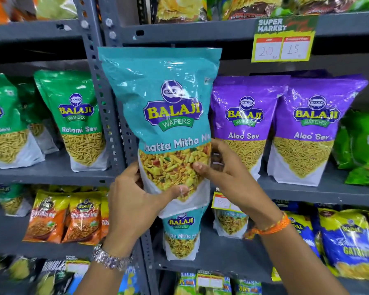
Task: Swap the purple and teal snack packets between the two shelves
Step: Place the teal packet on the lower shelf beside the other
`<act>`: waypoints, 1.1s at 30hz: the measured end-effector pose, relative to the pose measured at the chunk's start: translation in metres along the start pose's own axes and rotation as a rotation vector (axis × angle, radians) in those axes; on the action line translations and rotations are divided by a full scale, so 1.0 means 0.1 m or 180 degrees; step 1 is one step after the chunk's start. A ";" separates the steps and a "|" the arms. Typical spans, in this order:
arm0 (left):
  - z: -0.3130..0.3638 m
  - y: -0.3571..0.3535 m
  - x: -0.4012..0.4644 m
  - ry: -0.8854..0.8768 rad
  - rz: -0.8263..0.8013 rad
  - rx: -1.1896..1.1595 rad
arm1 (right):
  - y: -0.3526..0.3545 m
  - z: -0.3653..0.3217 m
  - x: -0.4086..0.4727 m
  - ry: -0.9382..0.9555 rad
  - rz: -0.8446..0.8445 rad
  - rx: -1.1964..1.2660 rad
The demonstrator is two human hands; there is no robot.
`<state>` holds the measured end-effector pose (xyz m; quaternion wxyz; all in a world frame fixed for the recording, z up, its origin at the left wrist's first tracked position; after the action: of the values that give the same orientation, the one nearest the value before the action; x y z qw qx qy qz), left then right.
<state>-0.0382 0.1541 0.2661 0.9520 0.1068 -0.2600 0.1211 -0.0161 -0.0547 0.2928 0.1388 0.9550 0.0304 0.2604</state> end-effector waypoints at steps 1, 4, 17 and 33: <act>-0.05 -0.02 -0.07 0.0079 -0.0122 -0.0108 | 0.03 0.02 -0.09 -0.0066 -0.0081 0.0079; -0.23 -0.14 -0.31 0.0261 -0.0470 -0.0214 | 0.13 0.17 -0.40 -0.0277 -0.0123 0.0114; -1.62 -0.94 -1.70 0.1382 -0.1316 -0.0125 | 0.20 1.87 -2.00 -0.1703 0.0207 -0.0090; -2.67 -2.07 -1.79 0.1965 -0.2040 0.0112 | 0.47 3.29 -2.18 -0.2300 0.0293 -0.0051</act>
<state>-0.0030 -0.0026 -0.0808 0.9725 0.1571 0.0848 -0.1495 -0.0382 -0.2100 -0.0720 0.1362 0.9846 -0.0657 -0.0877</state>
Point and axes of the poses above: each hand's wrist, its own x-axis towards the middle knuckle, its own y-axis out of the back of the hand, z = x × y, the point moved 3 cm from there along x, towards the middle knuckle, and after that the axes turned 7 degrees about -x, right-handed, at the moved point
